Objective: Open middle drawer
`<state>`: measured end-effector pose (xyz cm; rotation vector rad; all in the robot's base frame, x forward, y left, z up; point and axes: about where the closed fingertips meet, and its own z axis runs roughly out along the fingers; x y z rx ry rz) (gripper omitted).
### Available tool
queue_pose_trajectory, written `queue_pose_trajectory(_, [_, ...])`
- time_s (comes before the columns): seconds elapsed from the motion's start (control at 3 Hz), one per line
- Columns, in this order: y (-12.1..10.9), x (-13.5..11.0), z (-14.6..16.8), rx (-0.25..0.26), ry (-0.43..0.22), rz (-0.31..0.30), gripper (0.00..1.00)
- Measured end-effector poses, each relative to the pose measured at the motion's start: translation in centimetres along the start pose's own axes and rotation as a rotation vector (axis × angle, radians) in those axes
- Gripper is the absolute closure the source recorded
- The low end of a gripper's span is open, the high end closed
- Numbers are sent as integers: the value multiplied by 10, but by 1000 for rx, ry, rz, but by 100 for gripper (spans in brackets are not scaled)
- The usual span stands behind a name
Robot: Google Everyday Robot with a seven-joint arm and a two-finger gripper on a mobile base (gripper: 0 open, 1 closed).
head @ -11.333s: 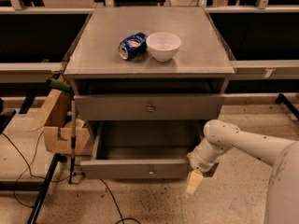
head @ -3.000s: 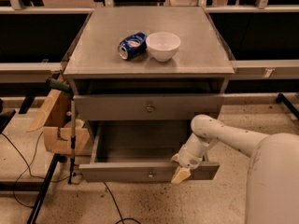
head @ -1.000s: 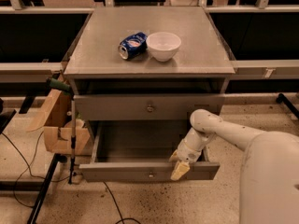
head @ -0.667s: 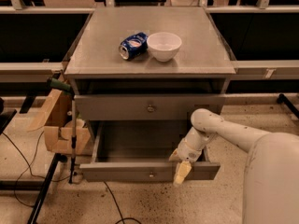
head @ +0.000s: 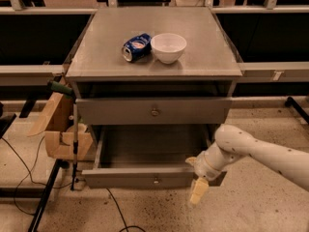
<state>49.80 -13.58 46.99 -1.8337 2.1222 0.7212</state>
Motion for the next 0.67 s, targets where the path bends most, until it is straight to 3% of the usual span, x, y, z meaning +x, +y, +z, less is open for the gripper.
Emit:
queue_pose_trajectory(0.33, [15,5,-19,139,-65,27,0])
queue_pose_trajectory(0.67, [15,5,-19,139,-65,27,0])
